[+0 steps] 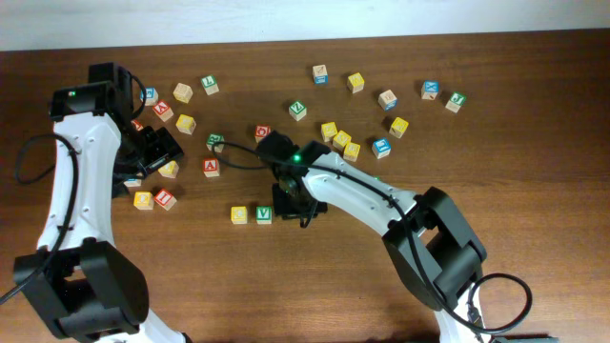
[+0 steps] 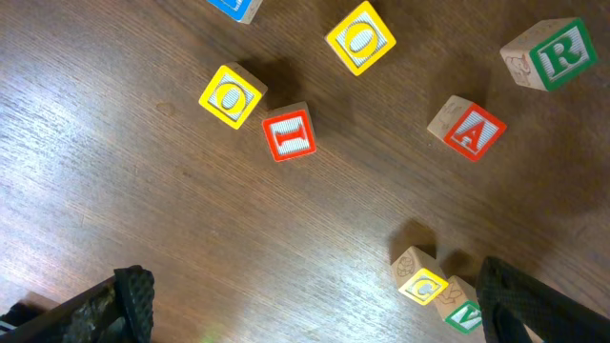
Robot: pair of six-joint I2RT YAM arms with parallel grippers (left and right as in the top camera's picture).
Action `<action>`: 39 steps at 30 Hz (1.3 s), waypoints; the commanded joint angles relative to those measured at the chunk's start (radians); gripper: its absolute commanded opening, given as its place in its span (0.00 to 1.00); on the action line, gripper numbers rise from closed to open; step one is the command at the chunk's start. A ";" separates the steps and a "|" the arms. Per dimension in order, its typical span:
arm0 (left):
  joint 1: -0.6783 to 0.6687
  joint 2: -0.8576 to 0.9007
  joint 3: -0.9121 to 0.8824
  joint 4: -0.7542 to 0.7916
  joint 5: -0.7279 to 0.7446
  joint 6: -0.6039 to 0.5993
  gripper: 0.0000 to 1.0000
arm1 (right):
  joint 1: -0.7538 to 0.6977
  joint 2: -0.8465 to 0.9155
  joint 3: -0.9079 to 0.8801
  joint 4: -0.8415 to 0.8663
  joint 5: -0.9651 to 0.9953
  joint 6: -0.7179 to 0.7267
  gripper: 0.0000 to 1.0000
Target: Spell out CVPR
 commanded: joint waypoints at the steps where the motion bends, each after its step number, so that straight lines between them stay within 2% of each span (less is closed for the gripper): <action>1: 0.002 -0.004 0.002 0.000 0.008 -0.008 0.99 | 0.039 -0.015 -0.014 0.015 0.015 0.020 0.25; 4: 0.002 -0.004 0.002 -0.001 0.008 -0.008 0.99 | 0.059 -0.014 -0.014 0.021 0.028 0.064 0.25; 13: 0.002 -0.004 0.002 -0.002 0.008 -0.008 0.99 | 0.056 -0.022 0.013 0.005 0.032 0.067 0.35; 19: 0.002 -0.004 0.001 -0.002 0.007 -0.008 0.99 | -0.107 -0.085 0.277 -0.315 0.008 -0.095 0.44; 23: 0.002 -0.004 -0.002 -0.004 0.007 -0.008 0.99 | -0.282 -0.086 0.247 -0.453 0.113 -0.201 0.48; 25: 0.002 -0.004 -0.002 0.000 0.008 -0.008 0.99 | -0.348 -0.086 0.167 -0.418 0.113 -0.262 0.48; 28: 0.002 -0.004 -0.002 0.000 0.007 -0.008 0.99 | -0.410 -0.086 0.054 -0.321 0.113 -0.288 0.57; 30: 0.002 -0.004 -0.002 -0.005 0.007 -0.008 0.99 | -0.446 -0.086 -0.012 -0.252 0.092 -0.302 0.58; 33: 0.002 -0.004 -0.002 0.000 0.005 -0.008 0.99 | -0.460 -0.086 -0.095 -0.111 -0.023 -0.394 0.58; 37: 0.002 -0.004 -0.002 -0.001 0.005 -0.008 0.99 | -0.447 -0.085 -0.134 -0.032 -0.022 -0.412 0.57; 39: 0.002 -0.004 -0.002 -0.001 0.005 -0.008 0.99 | -0.446 -0.085 -0.146 -0.011 -0.022 -0.412 0.49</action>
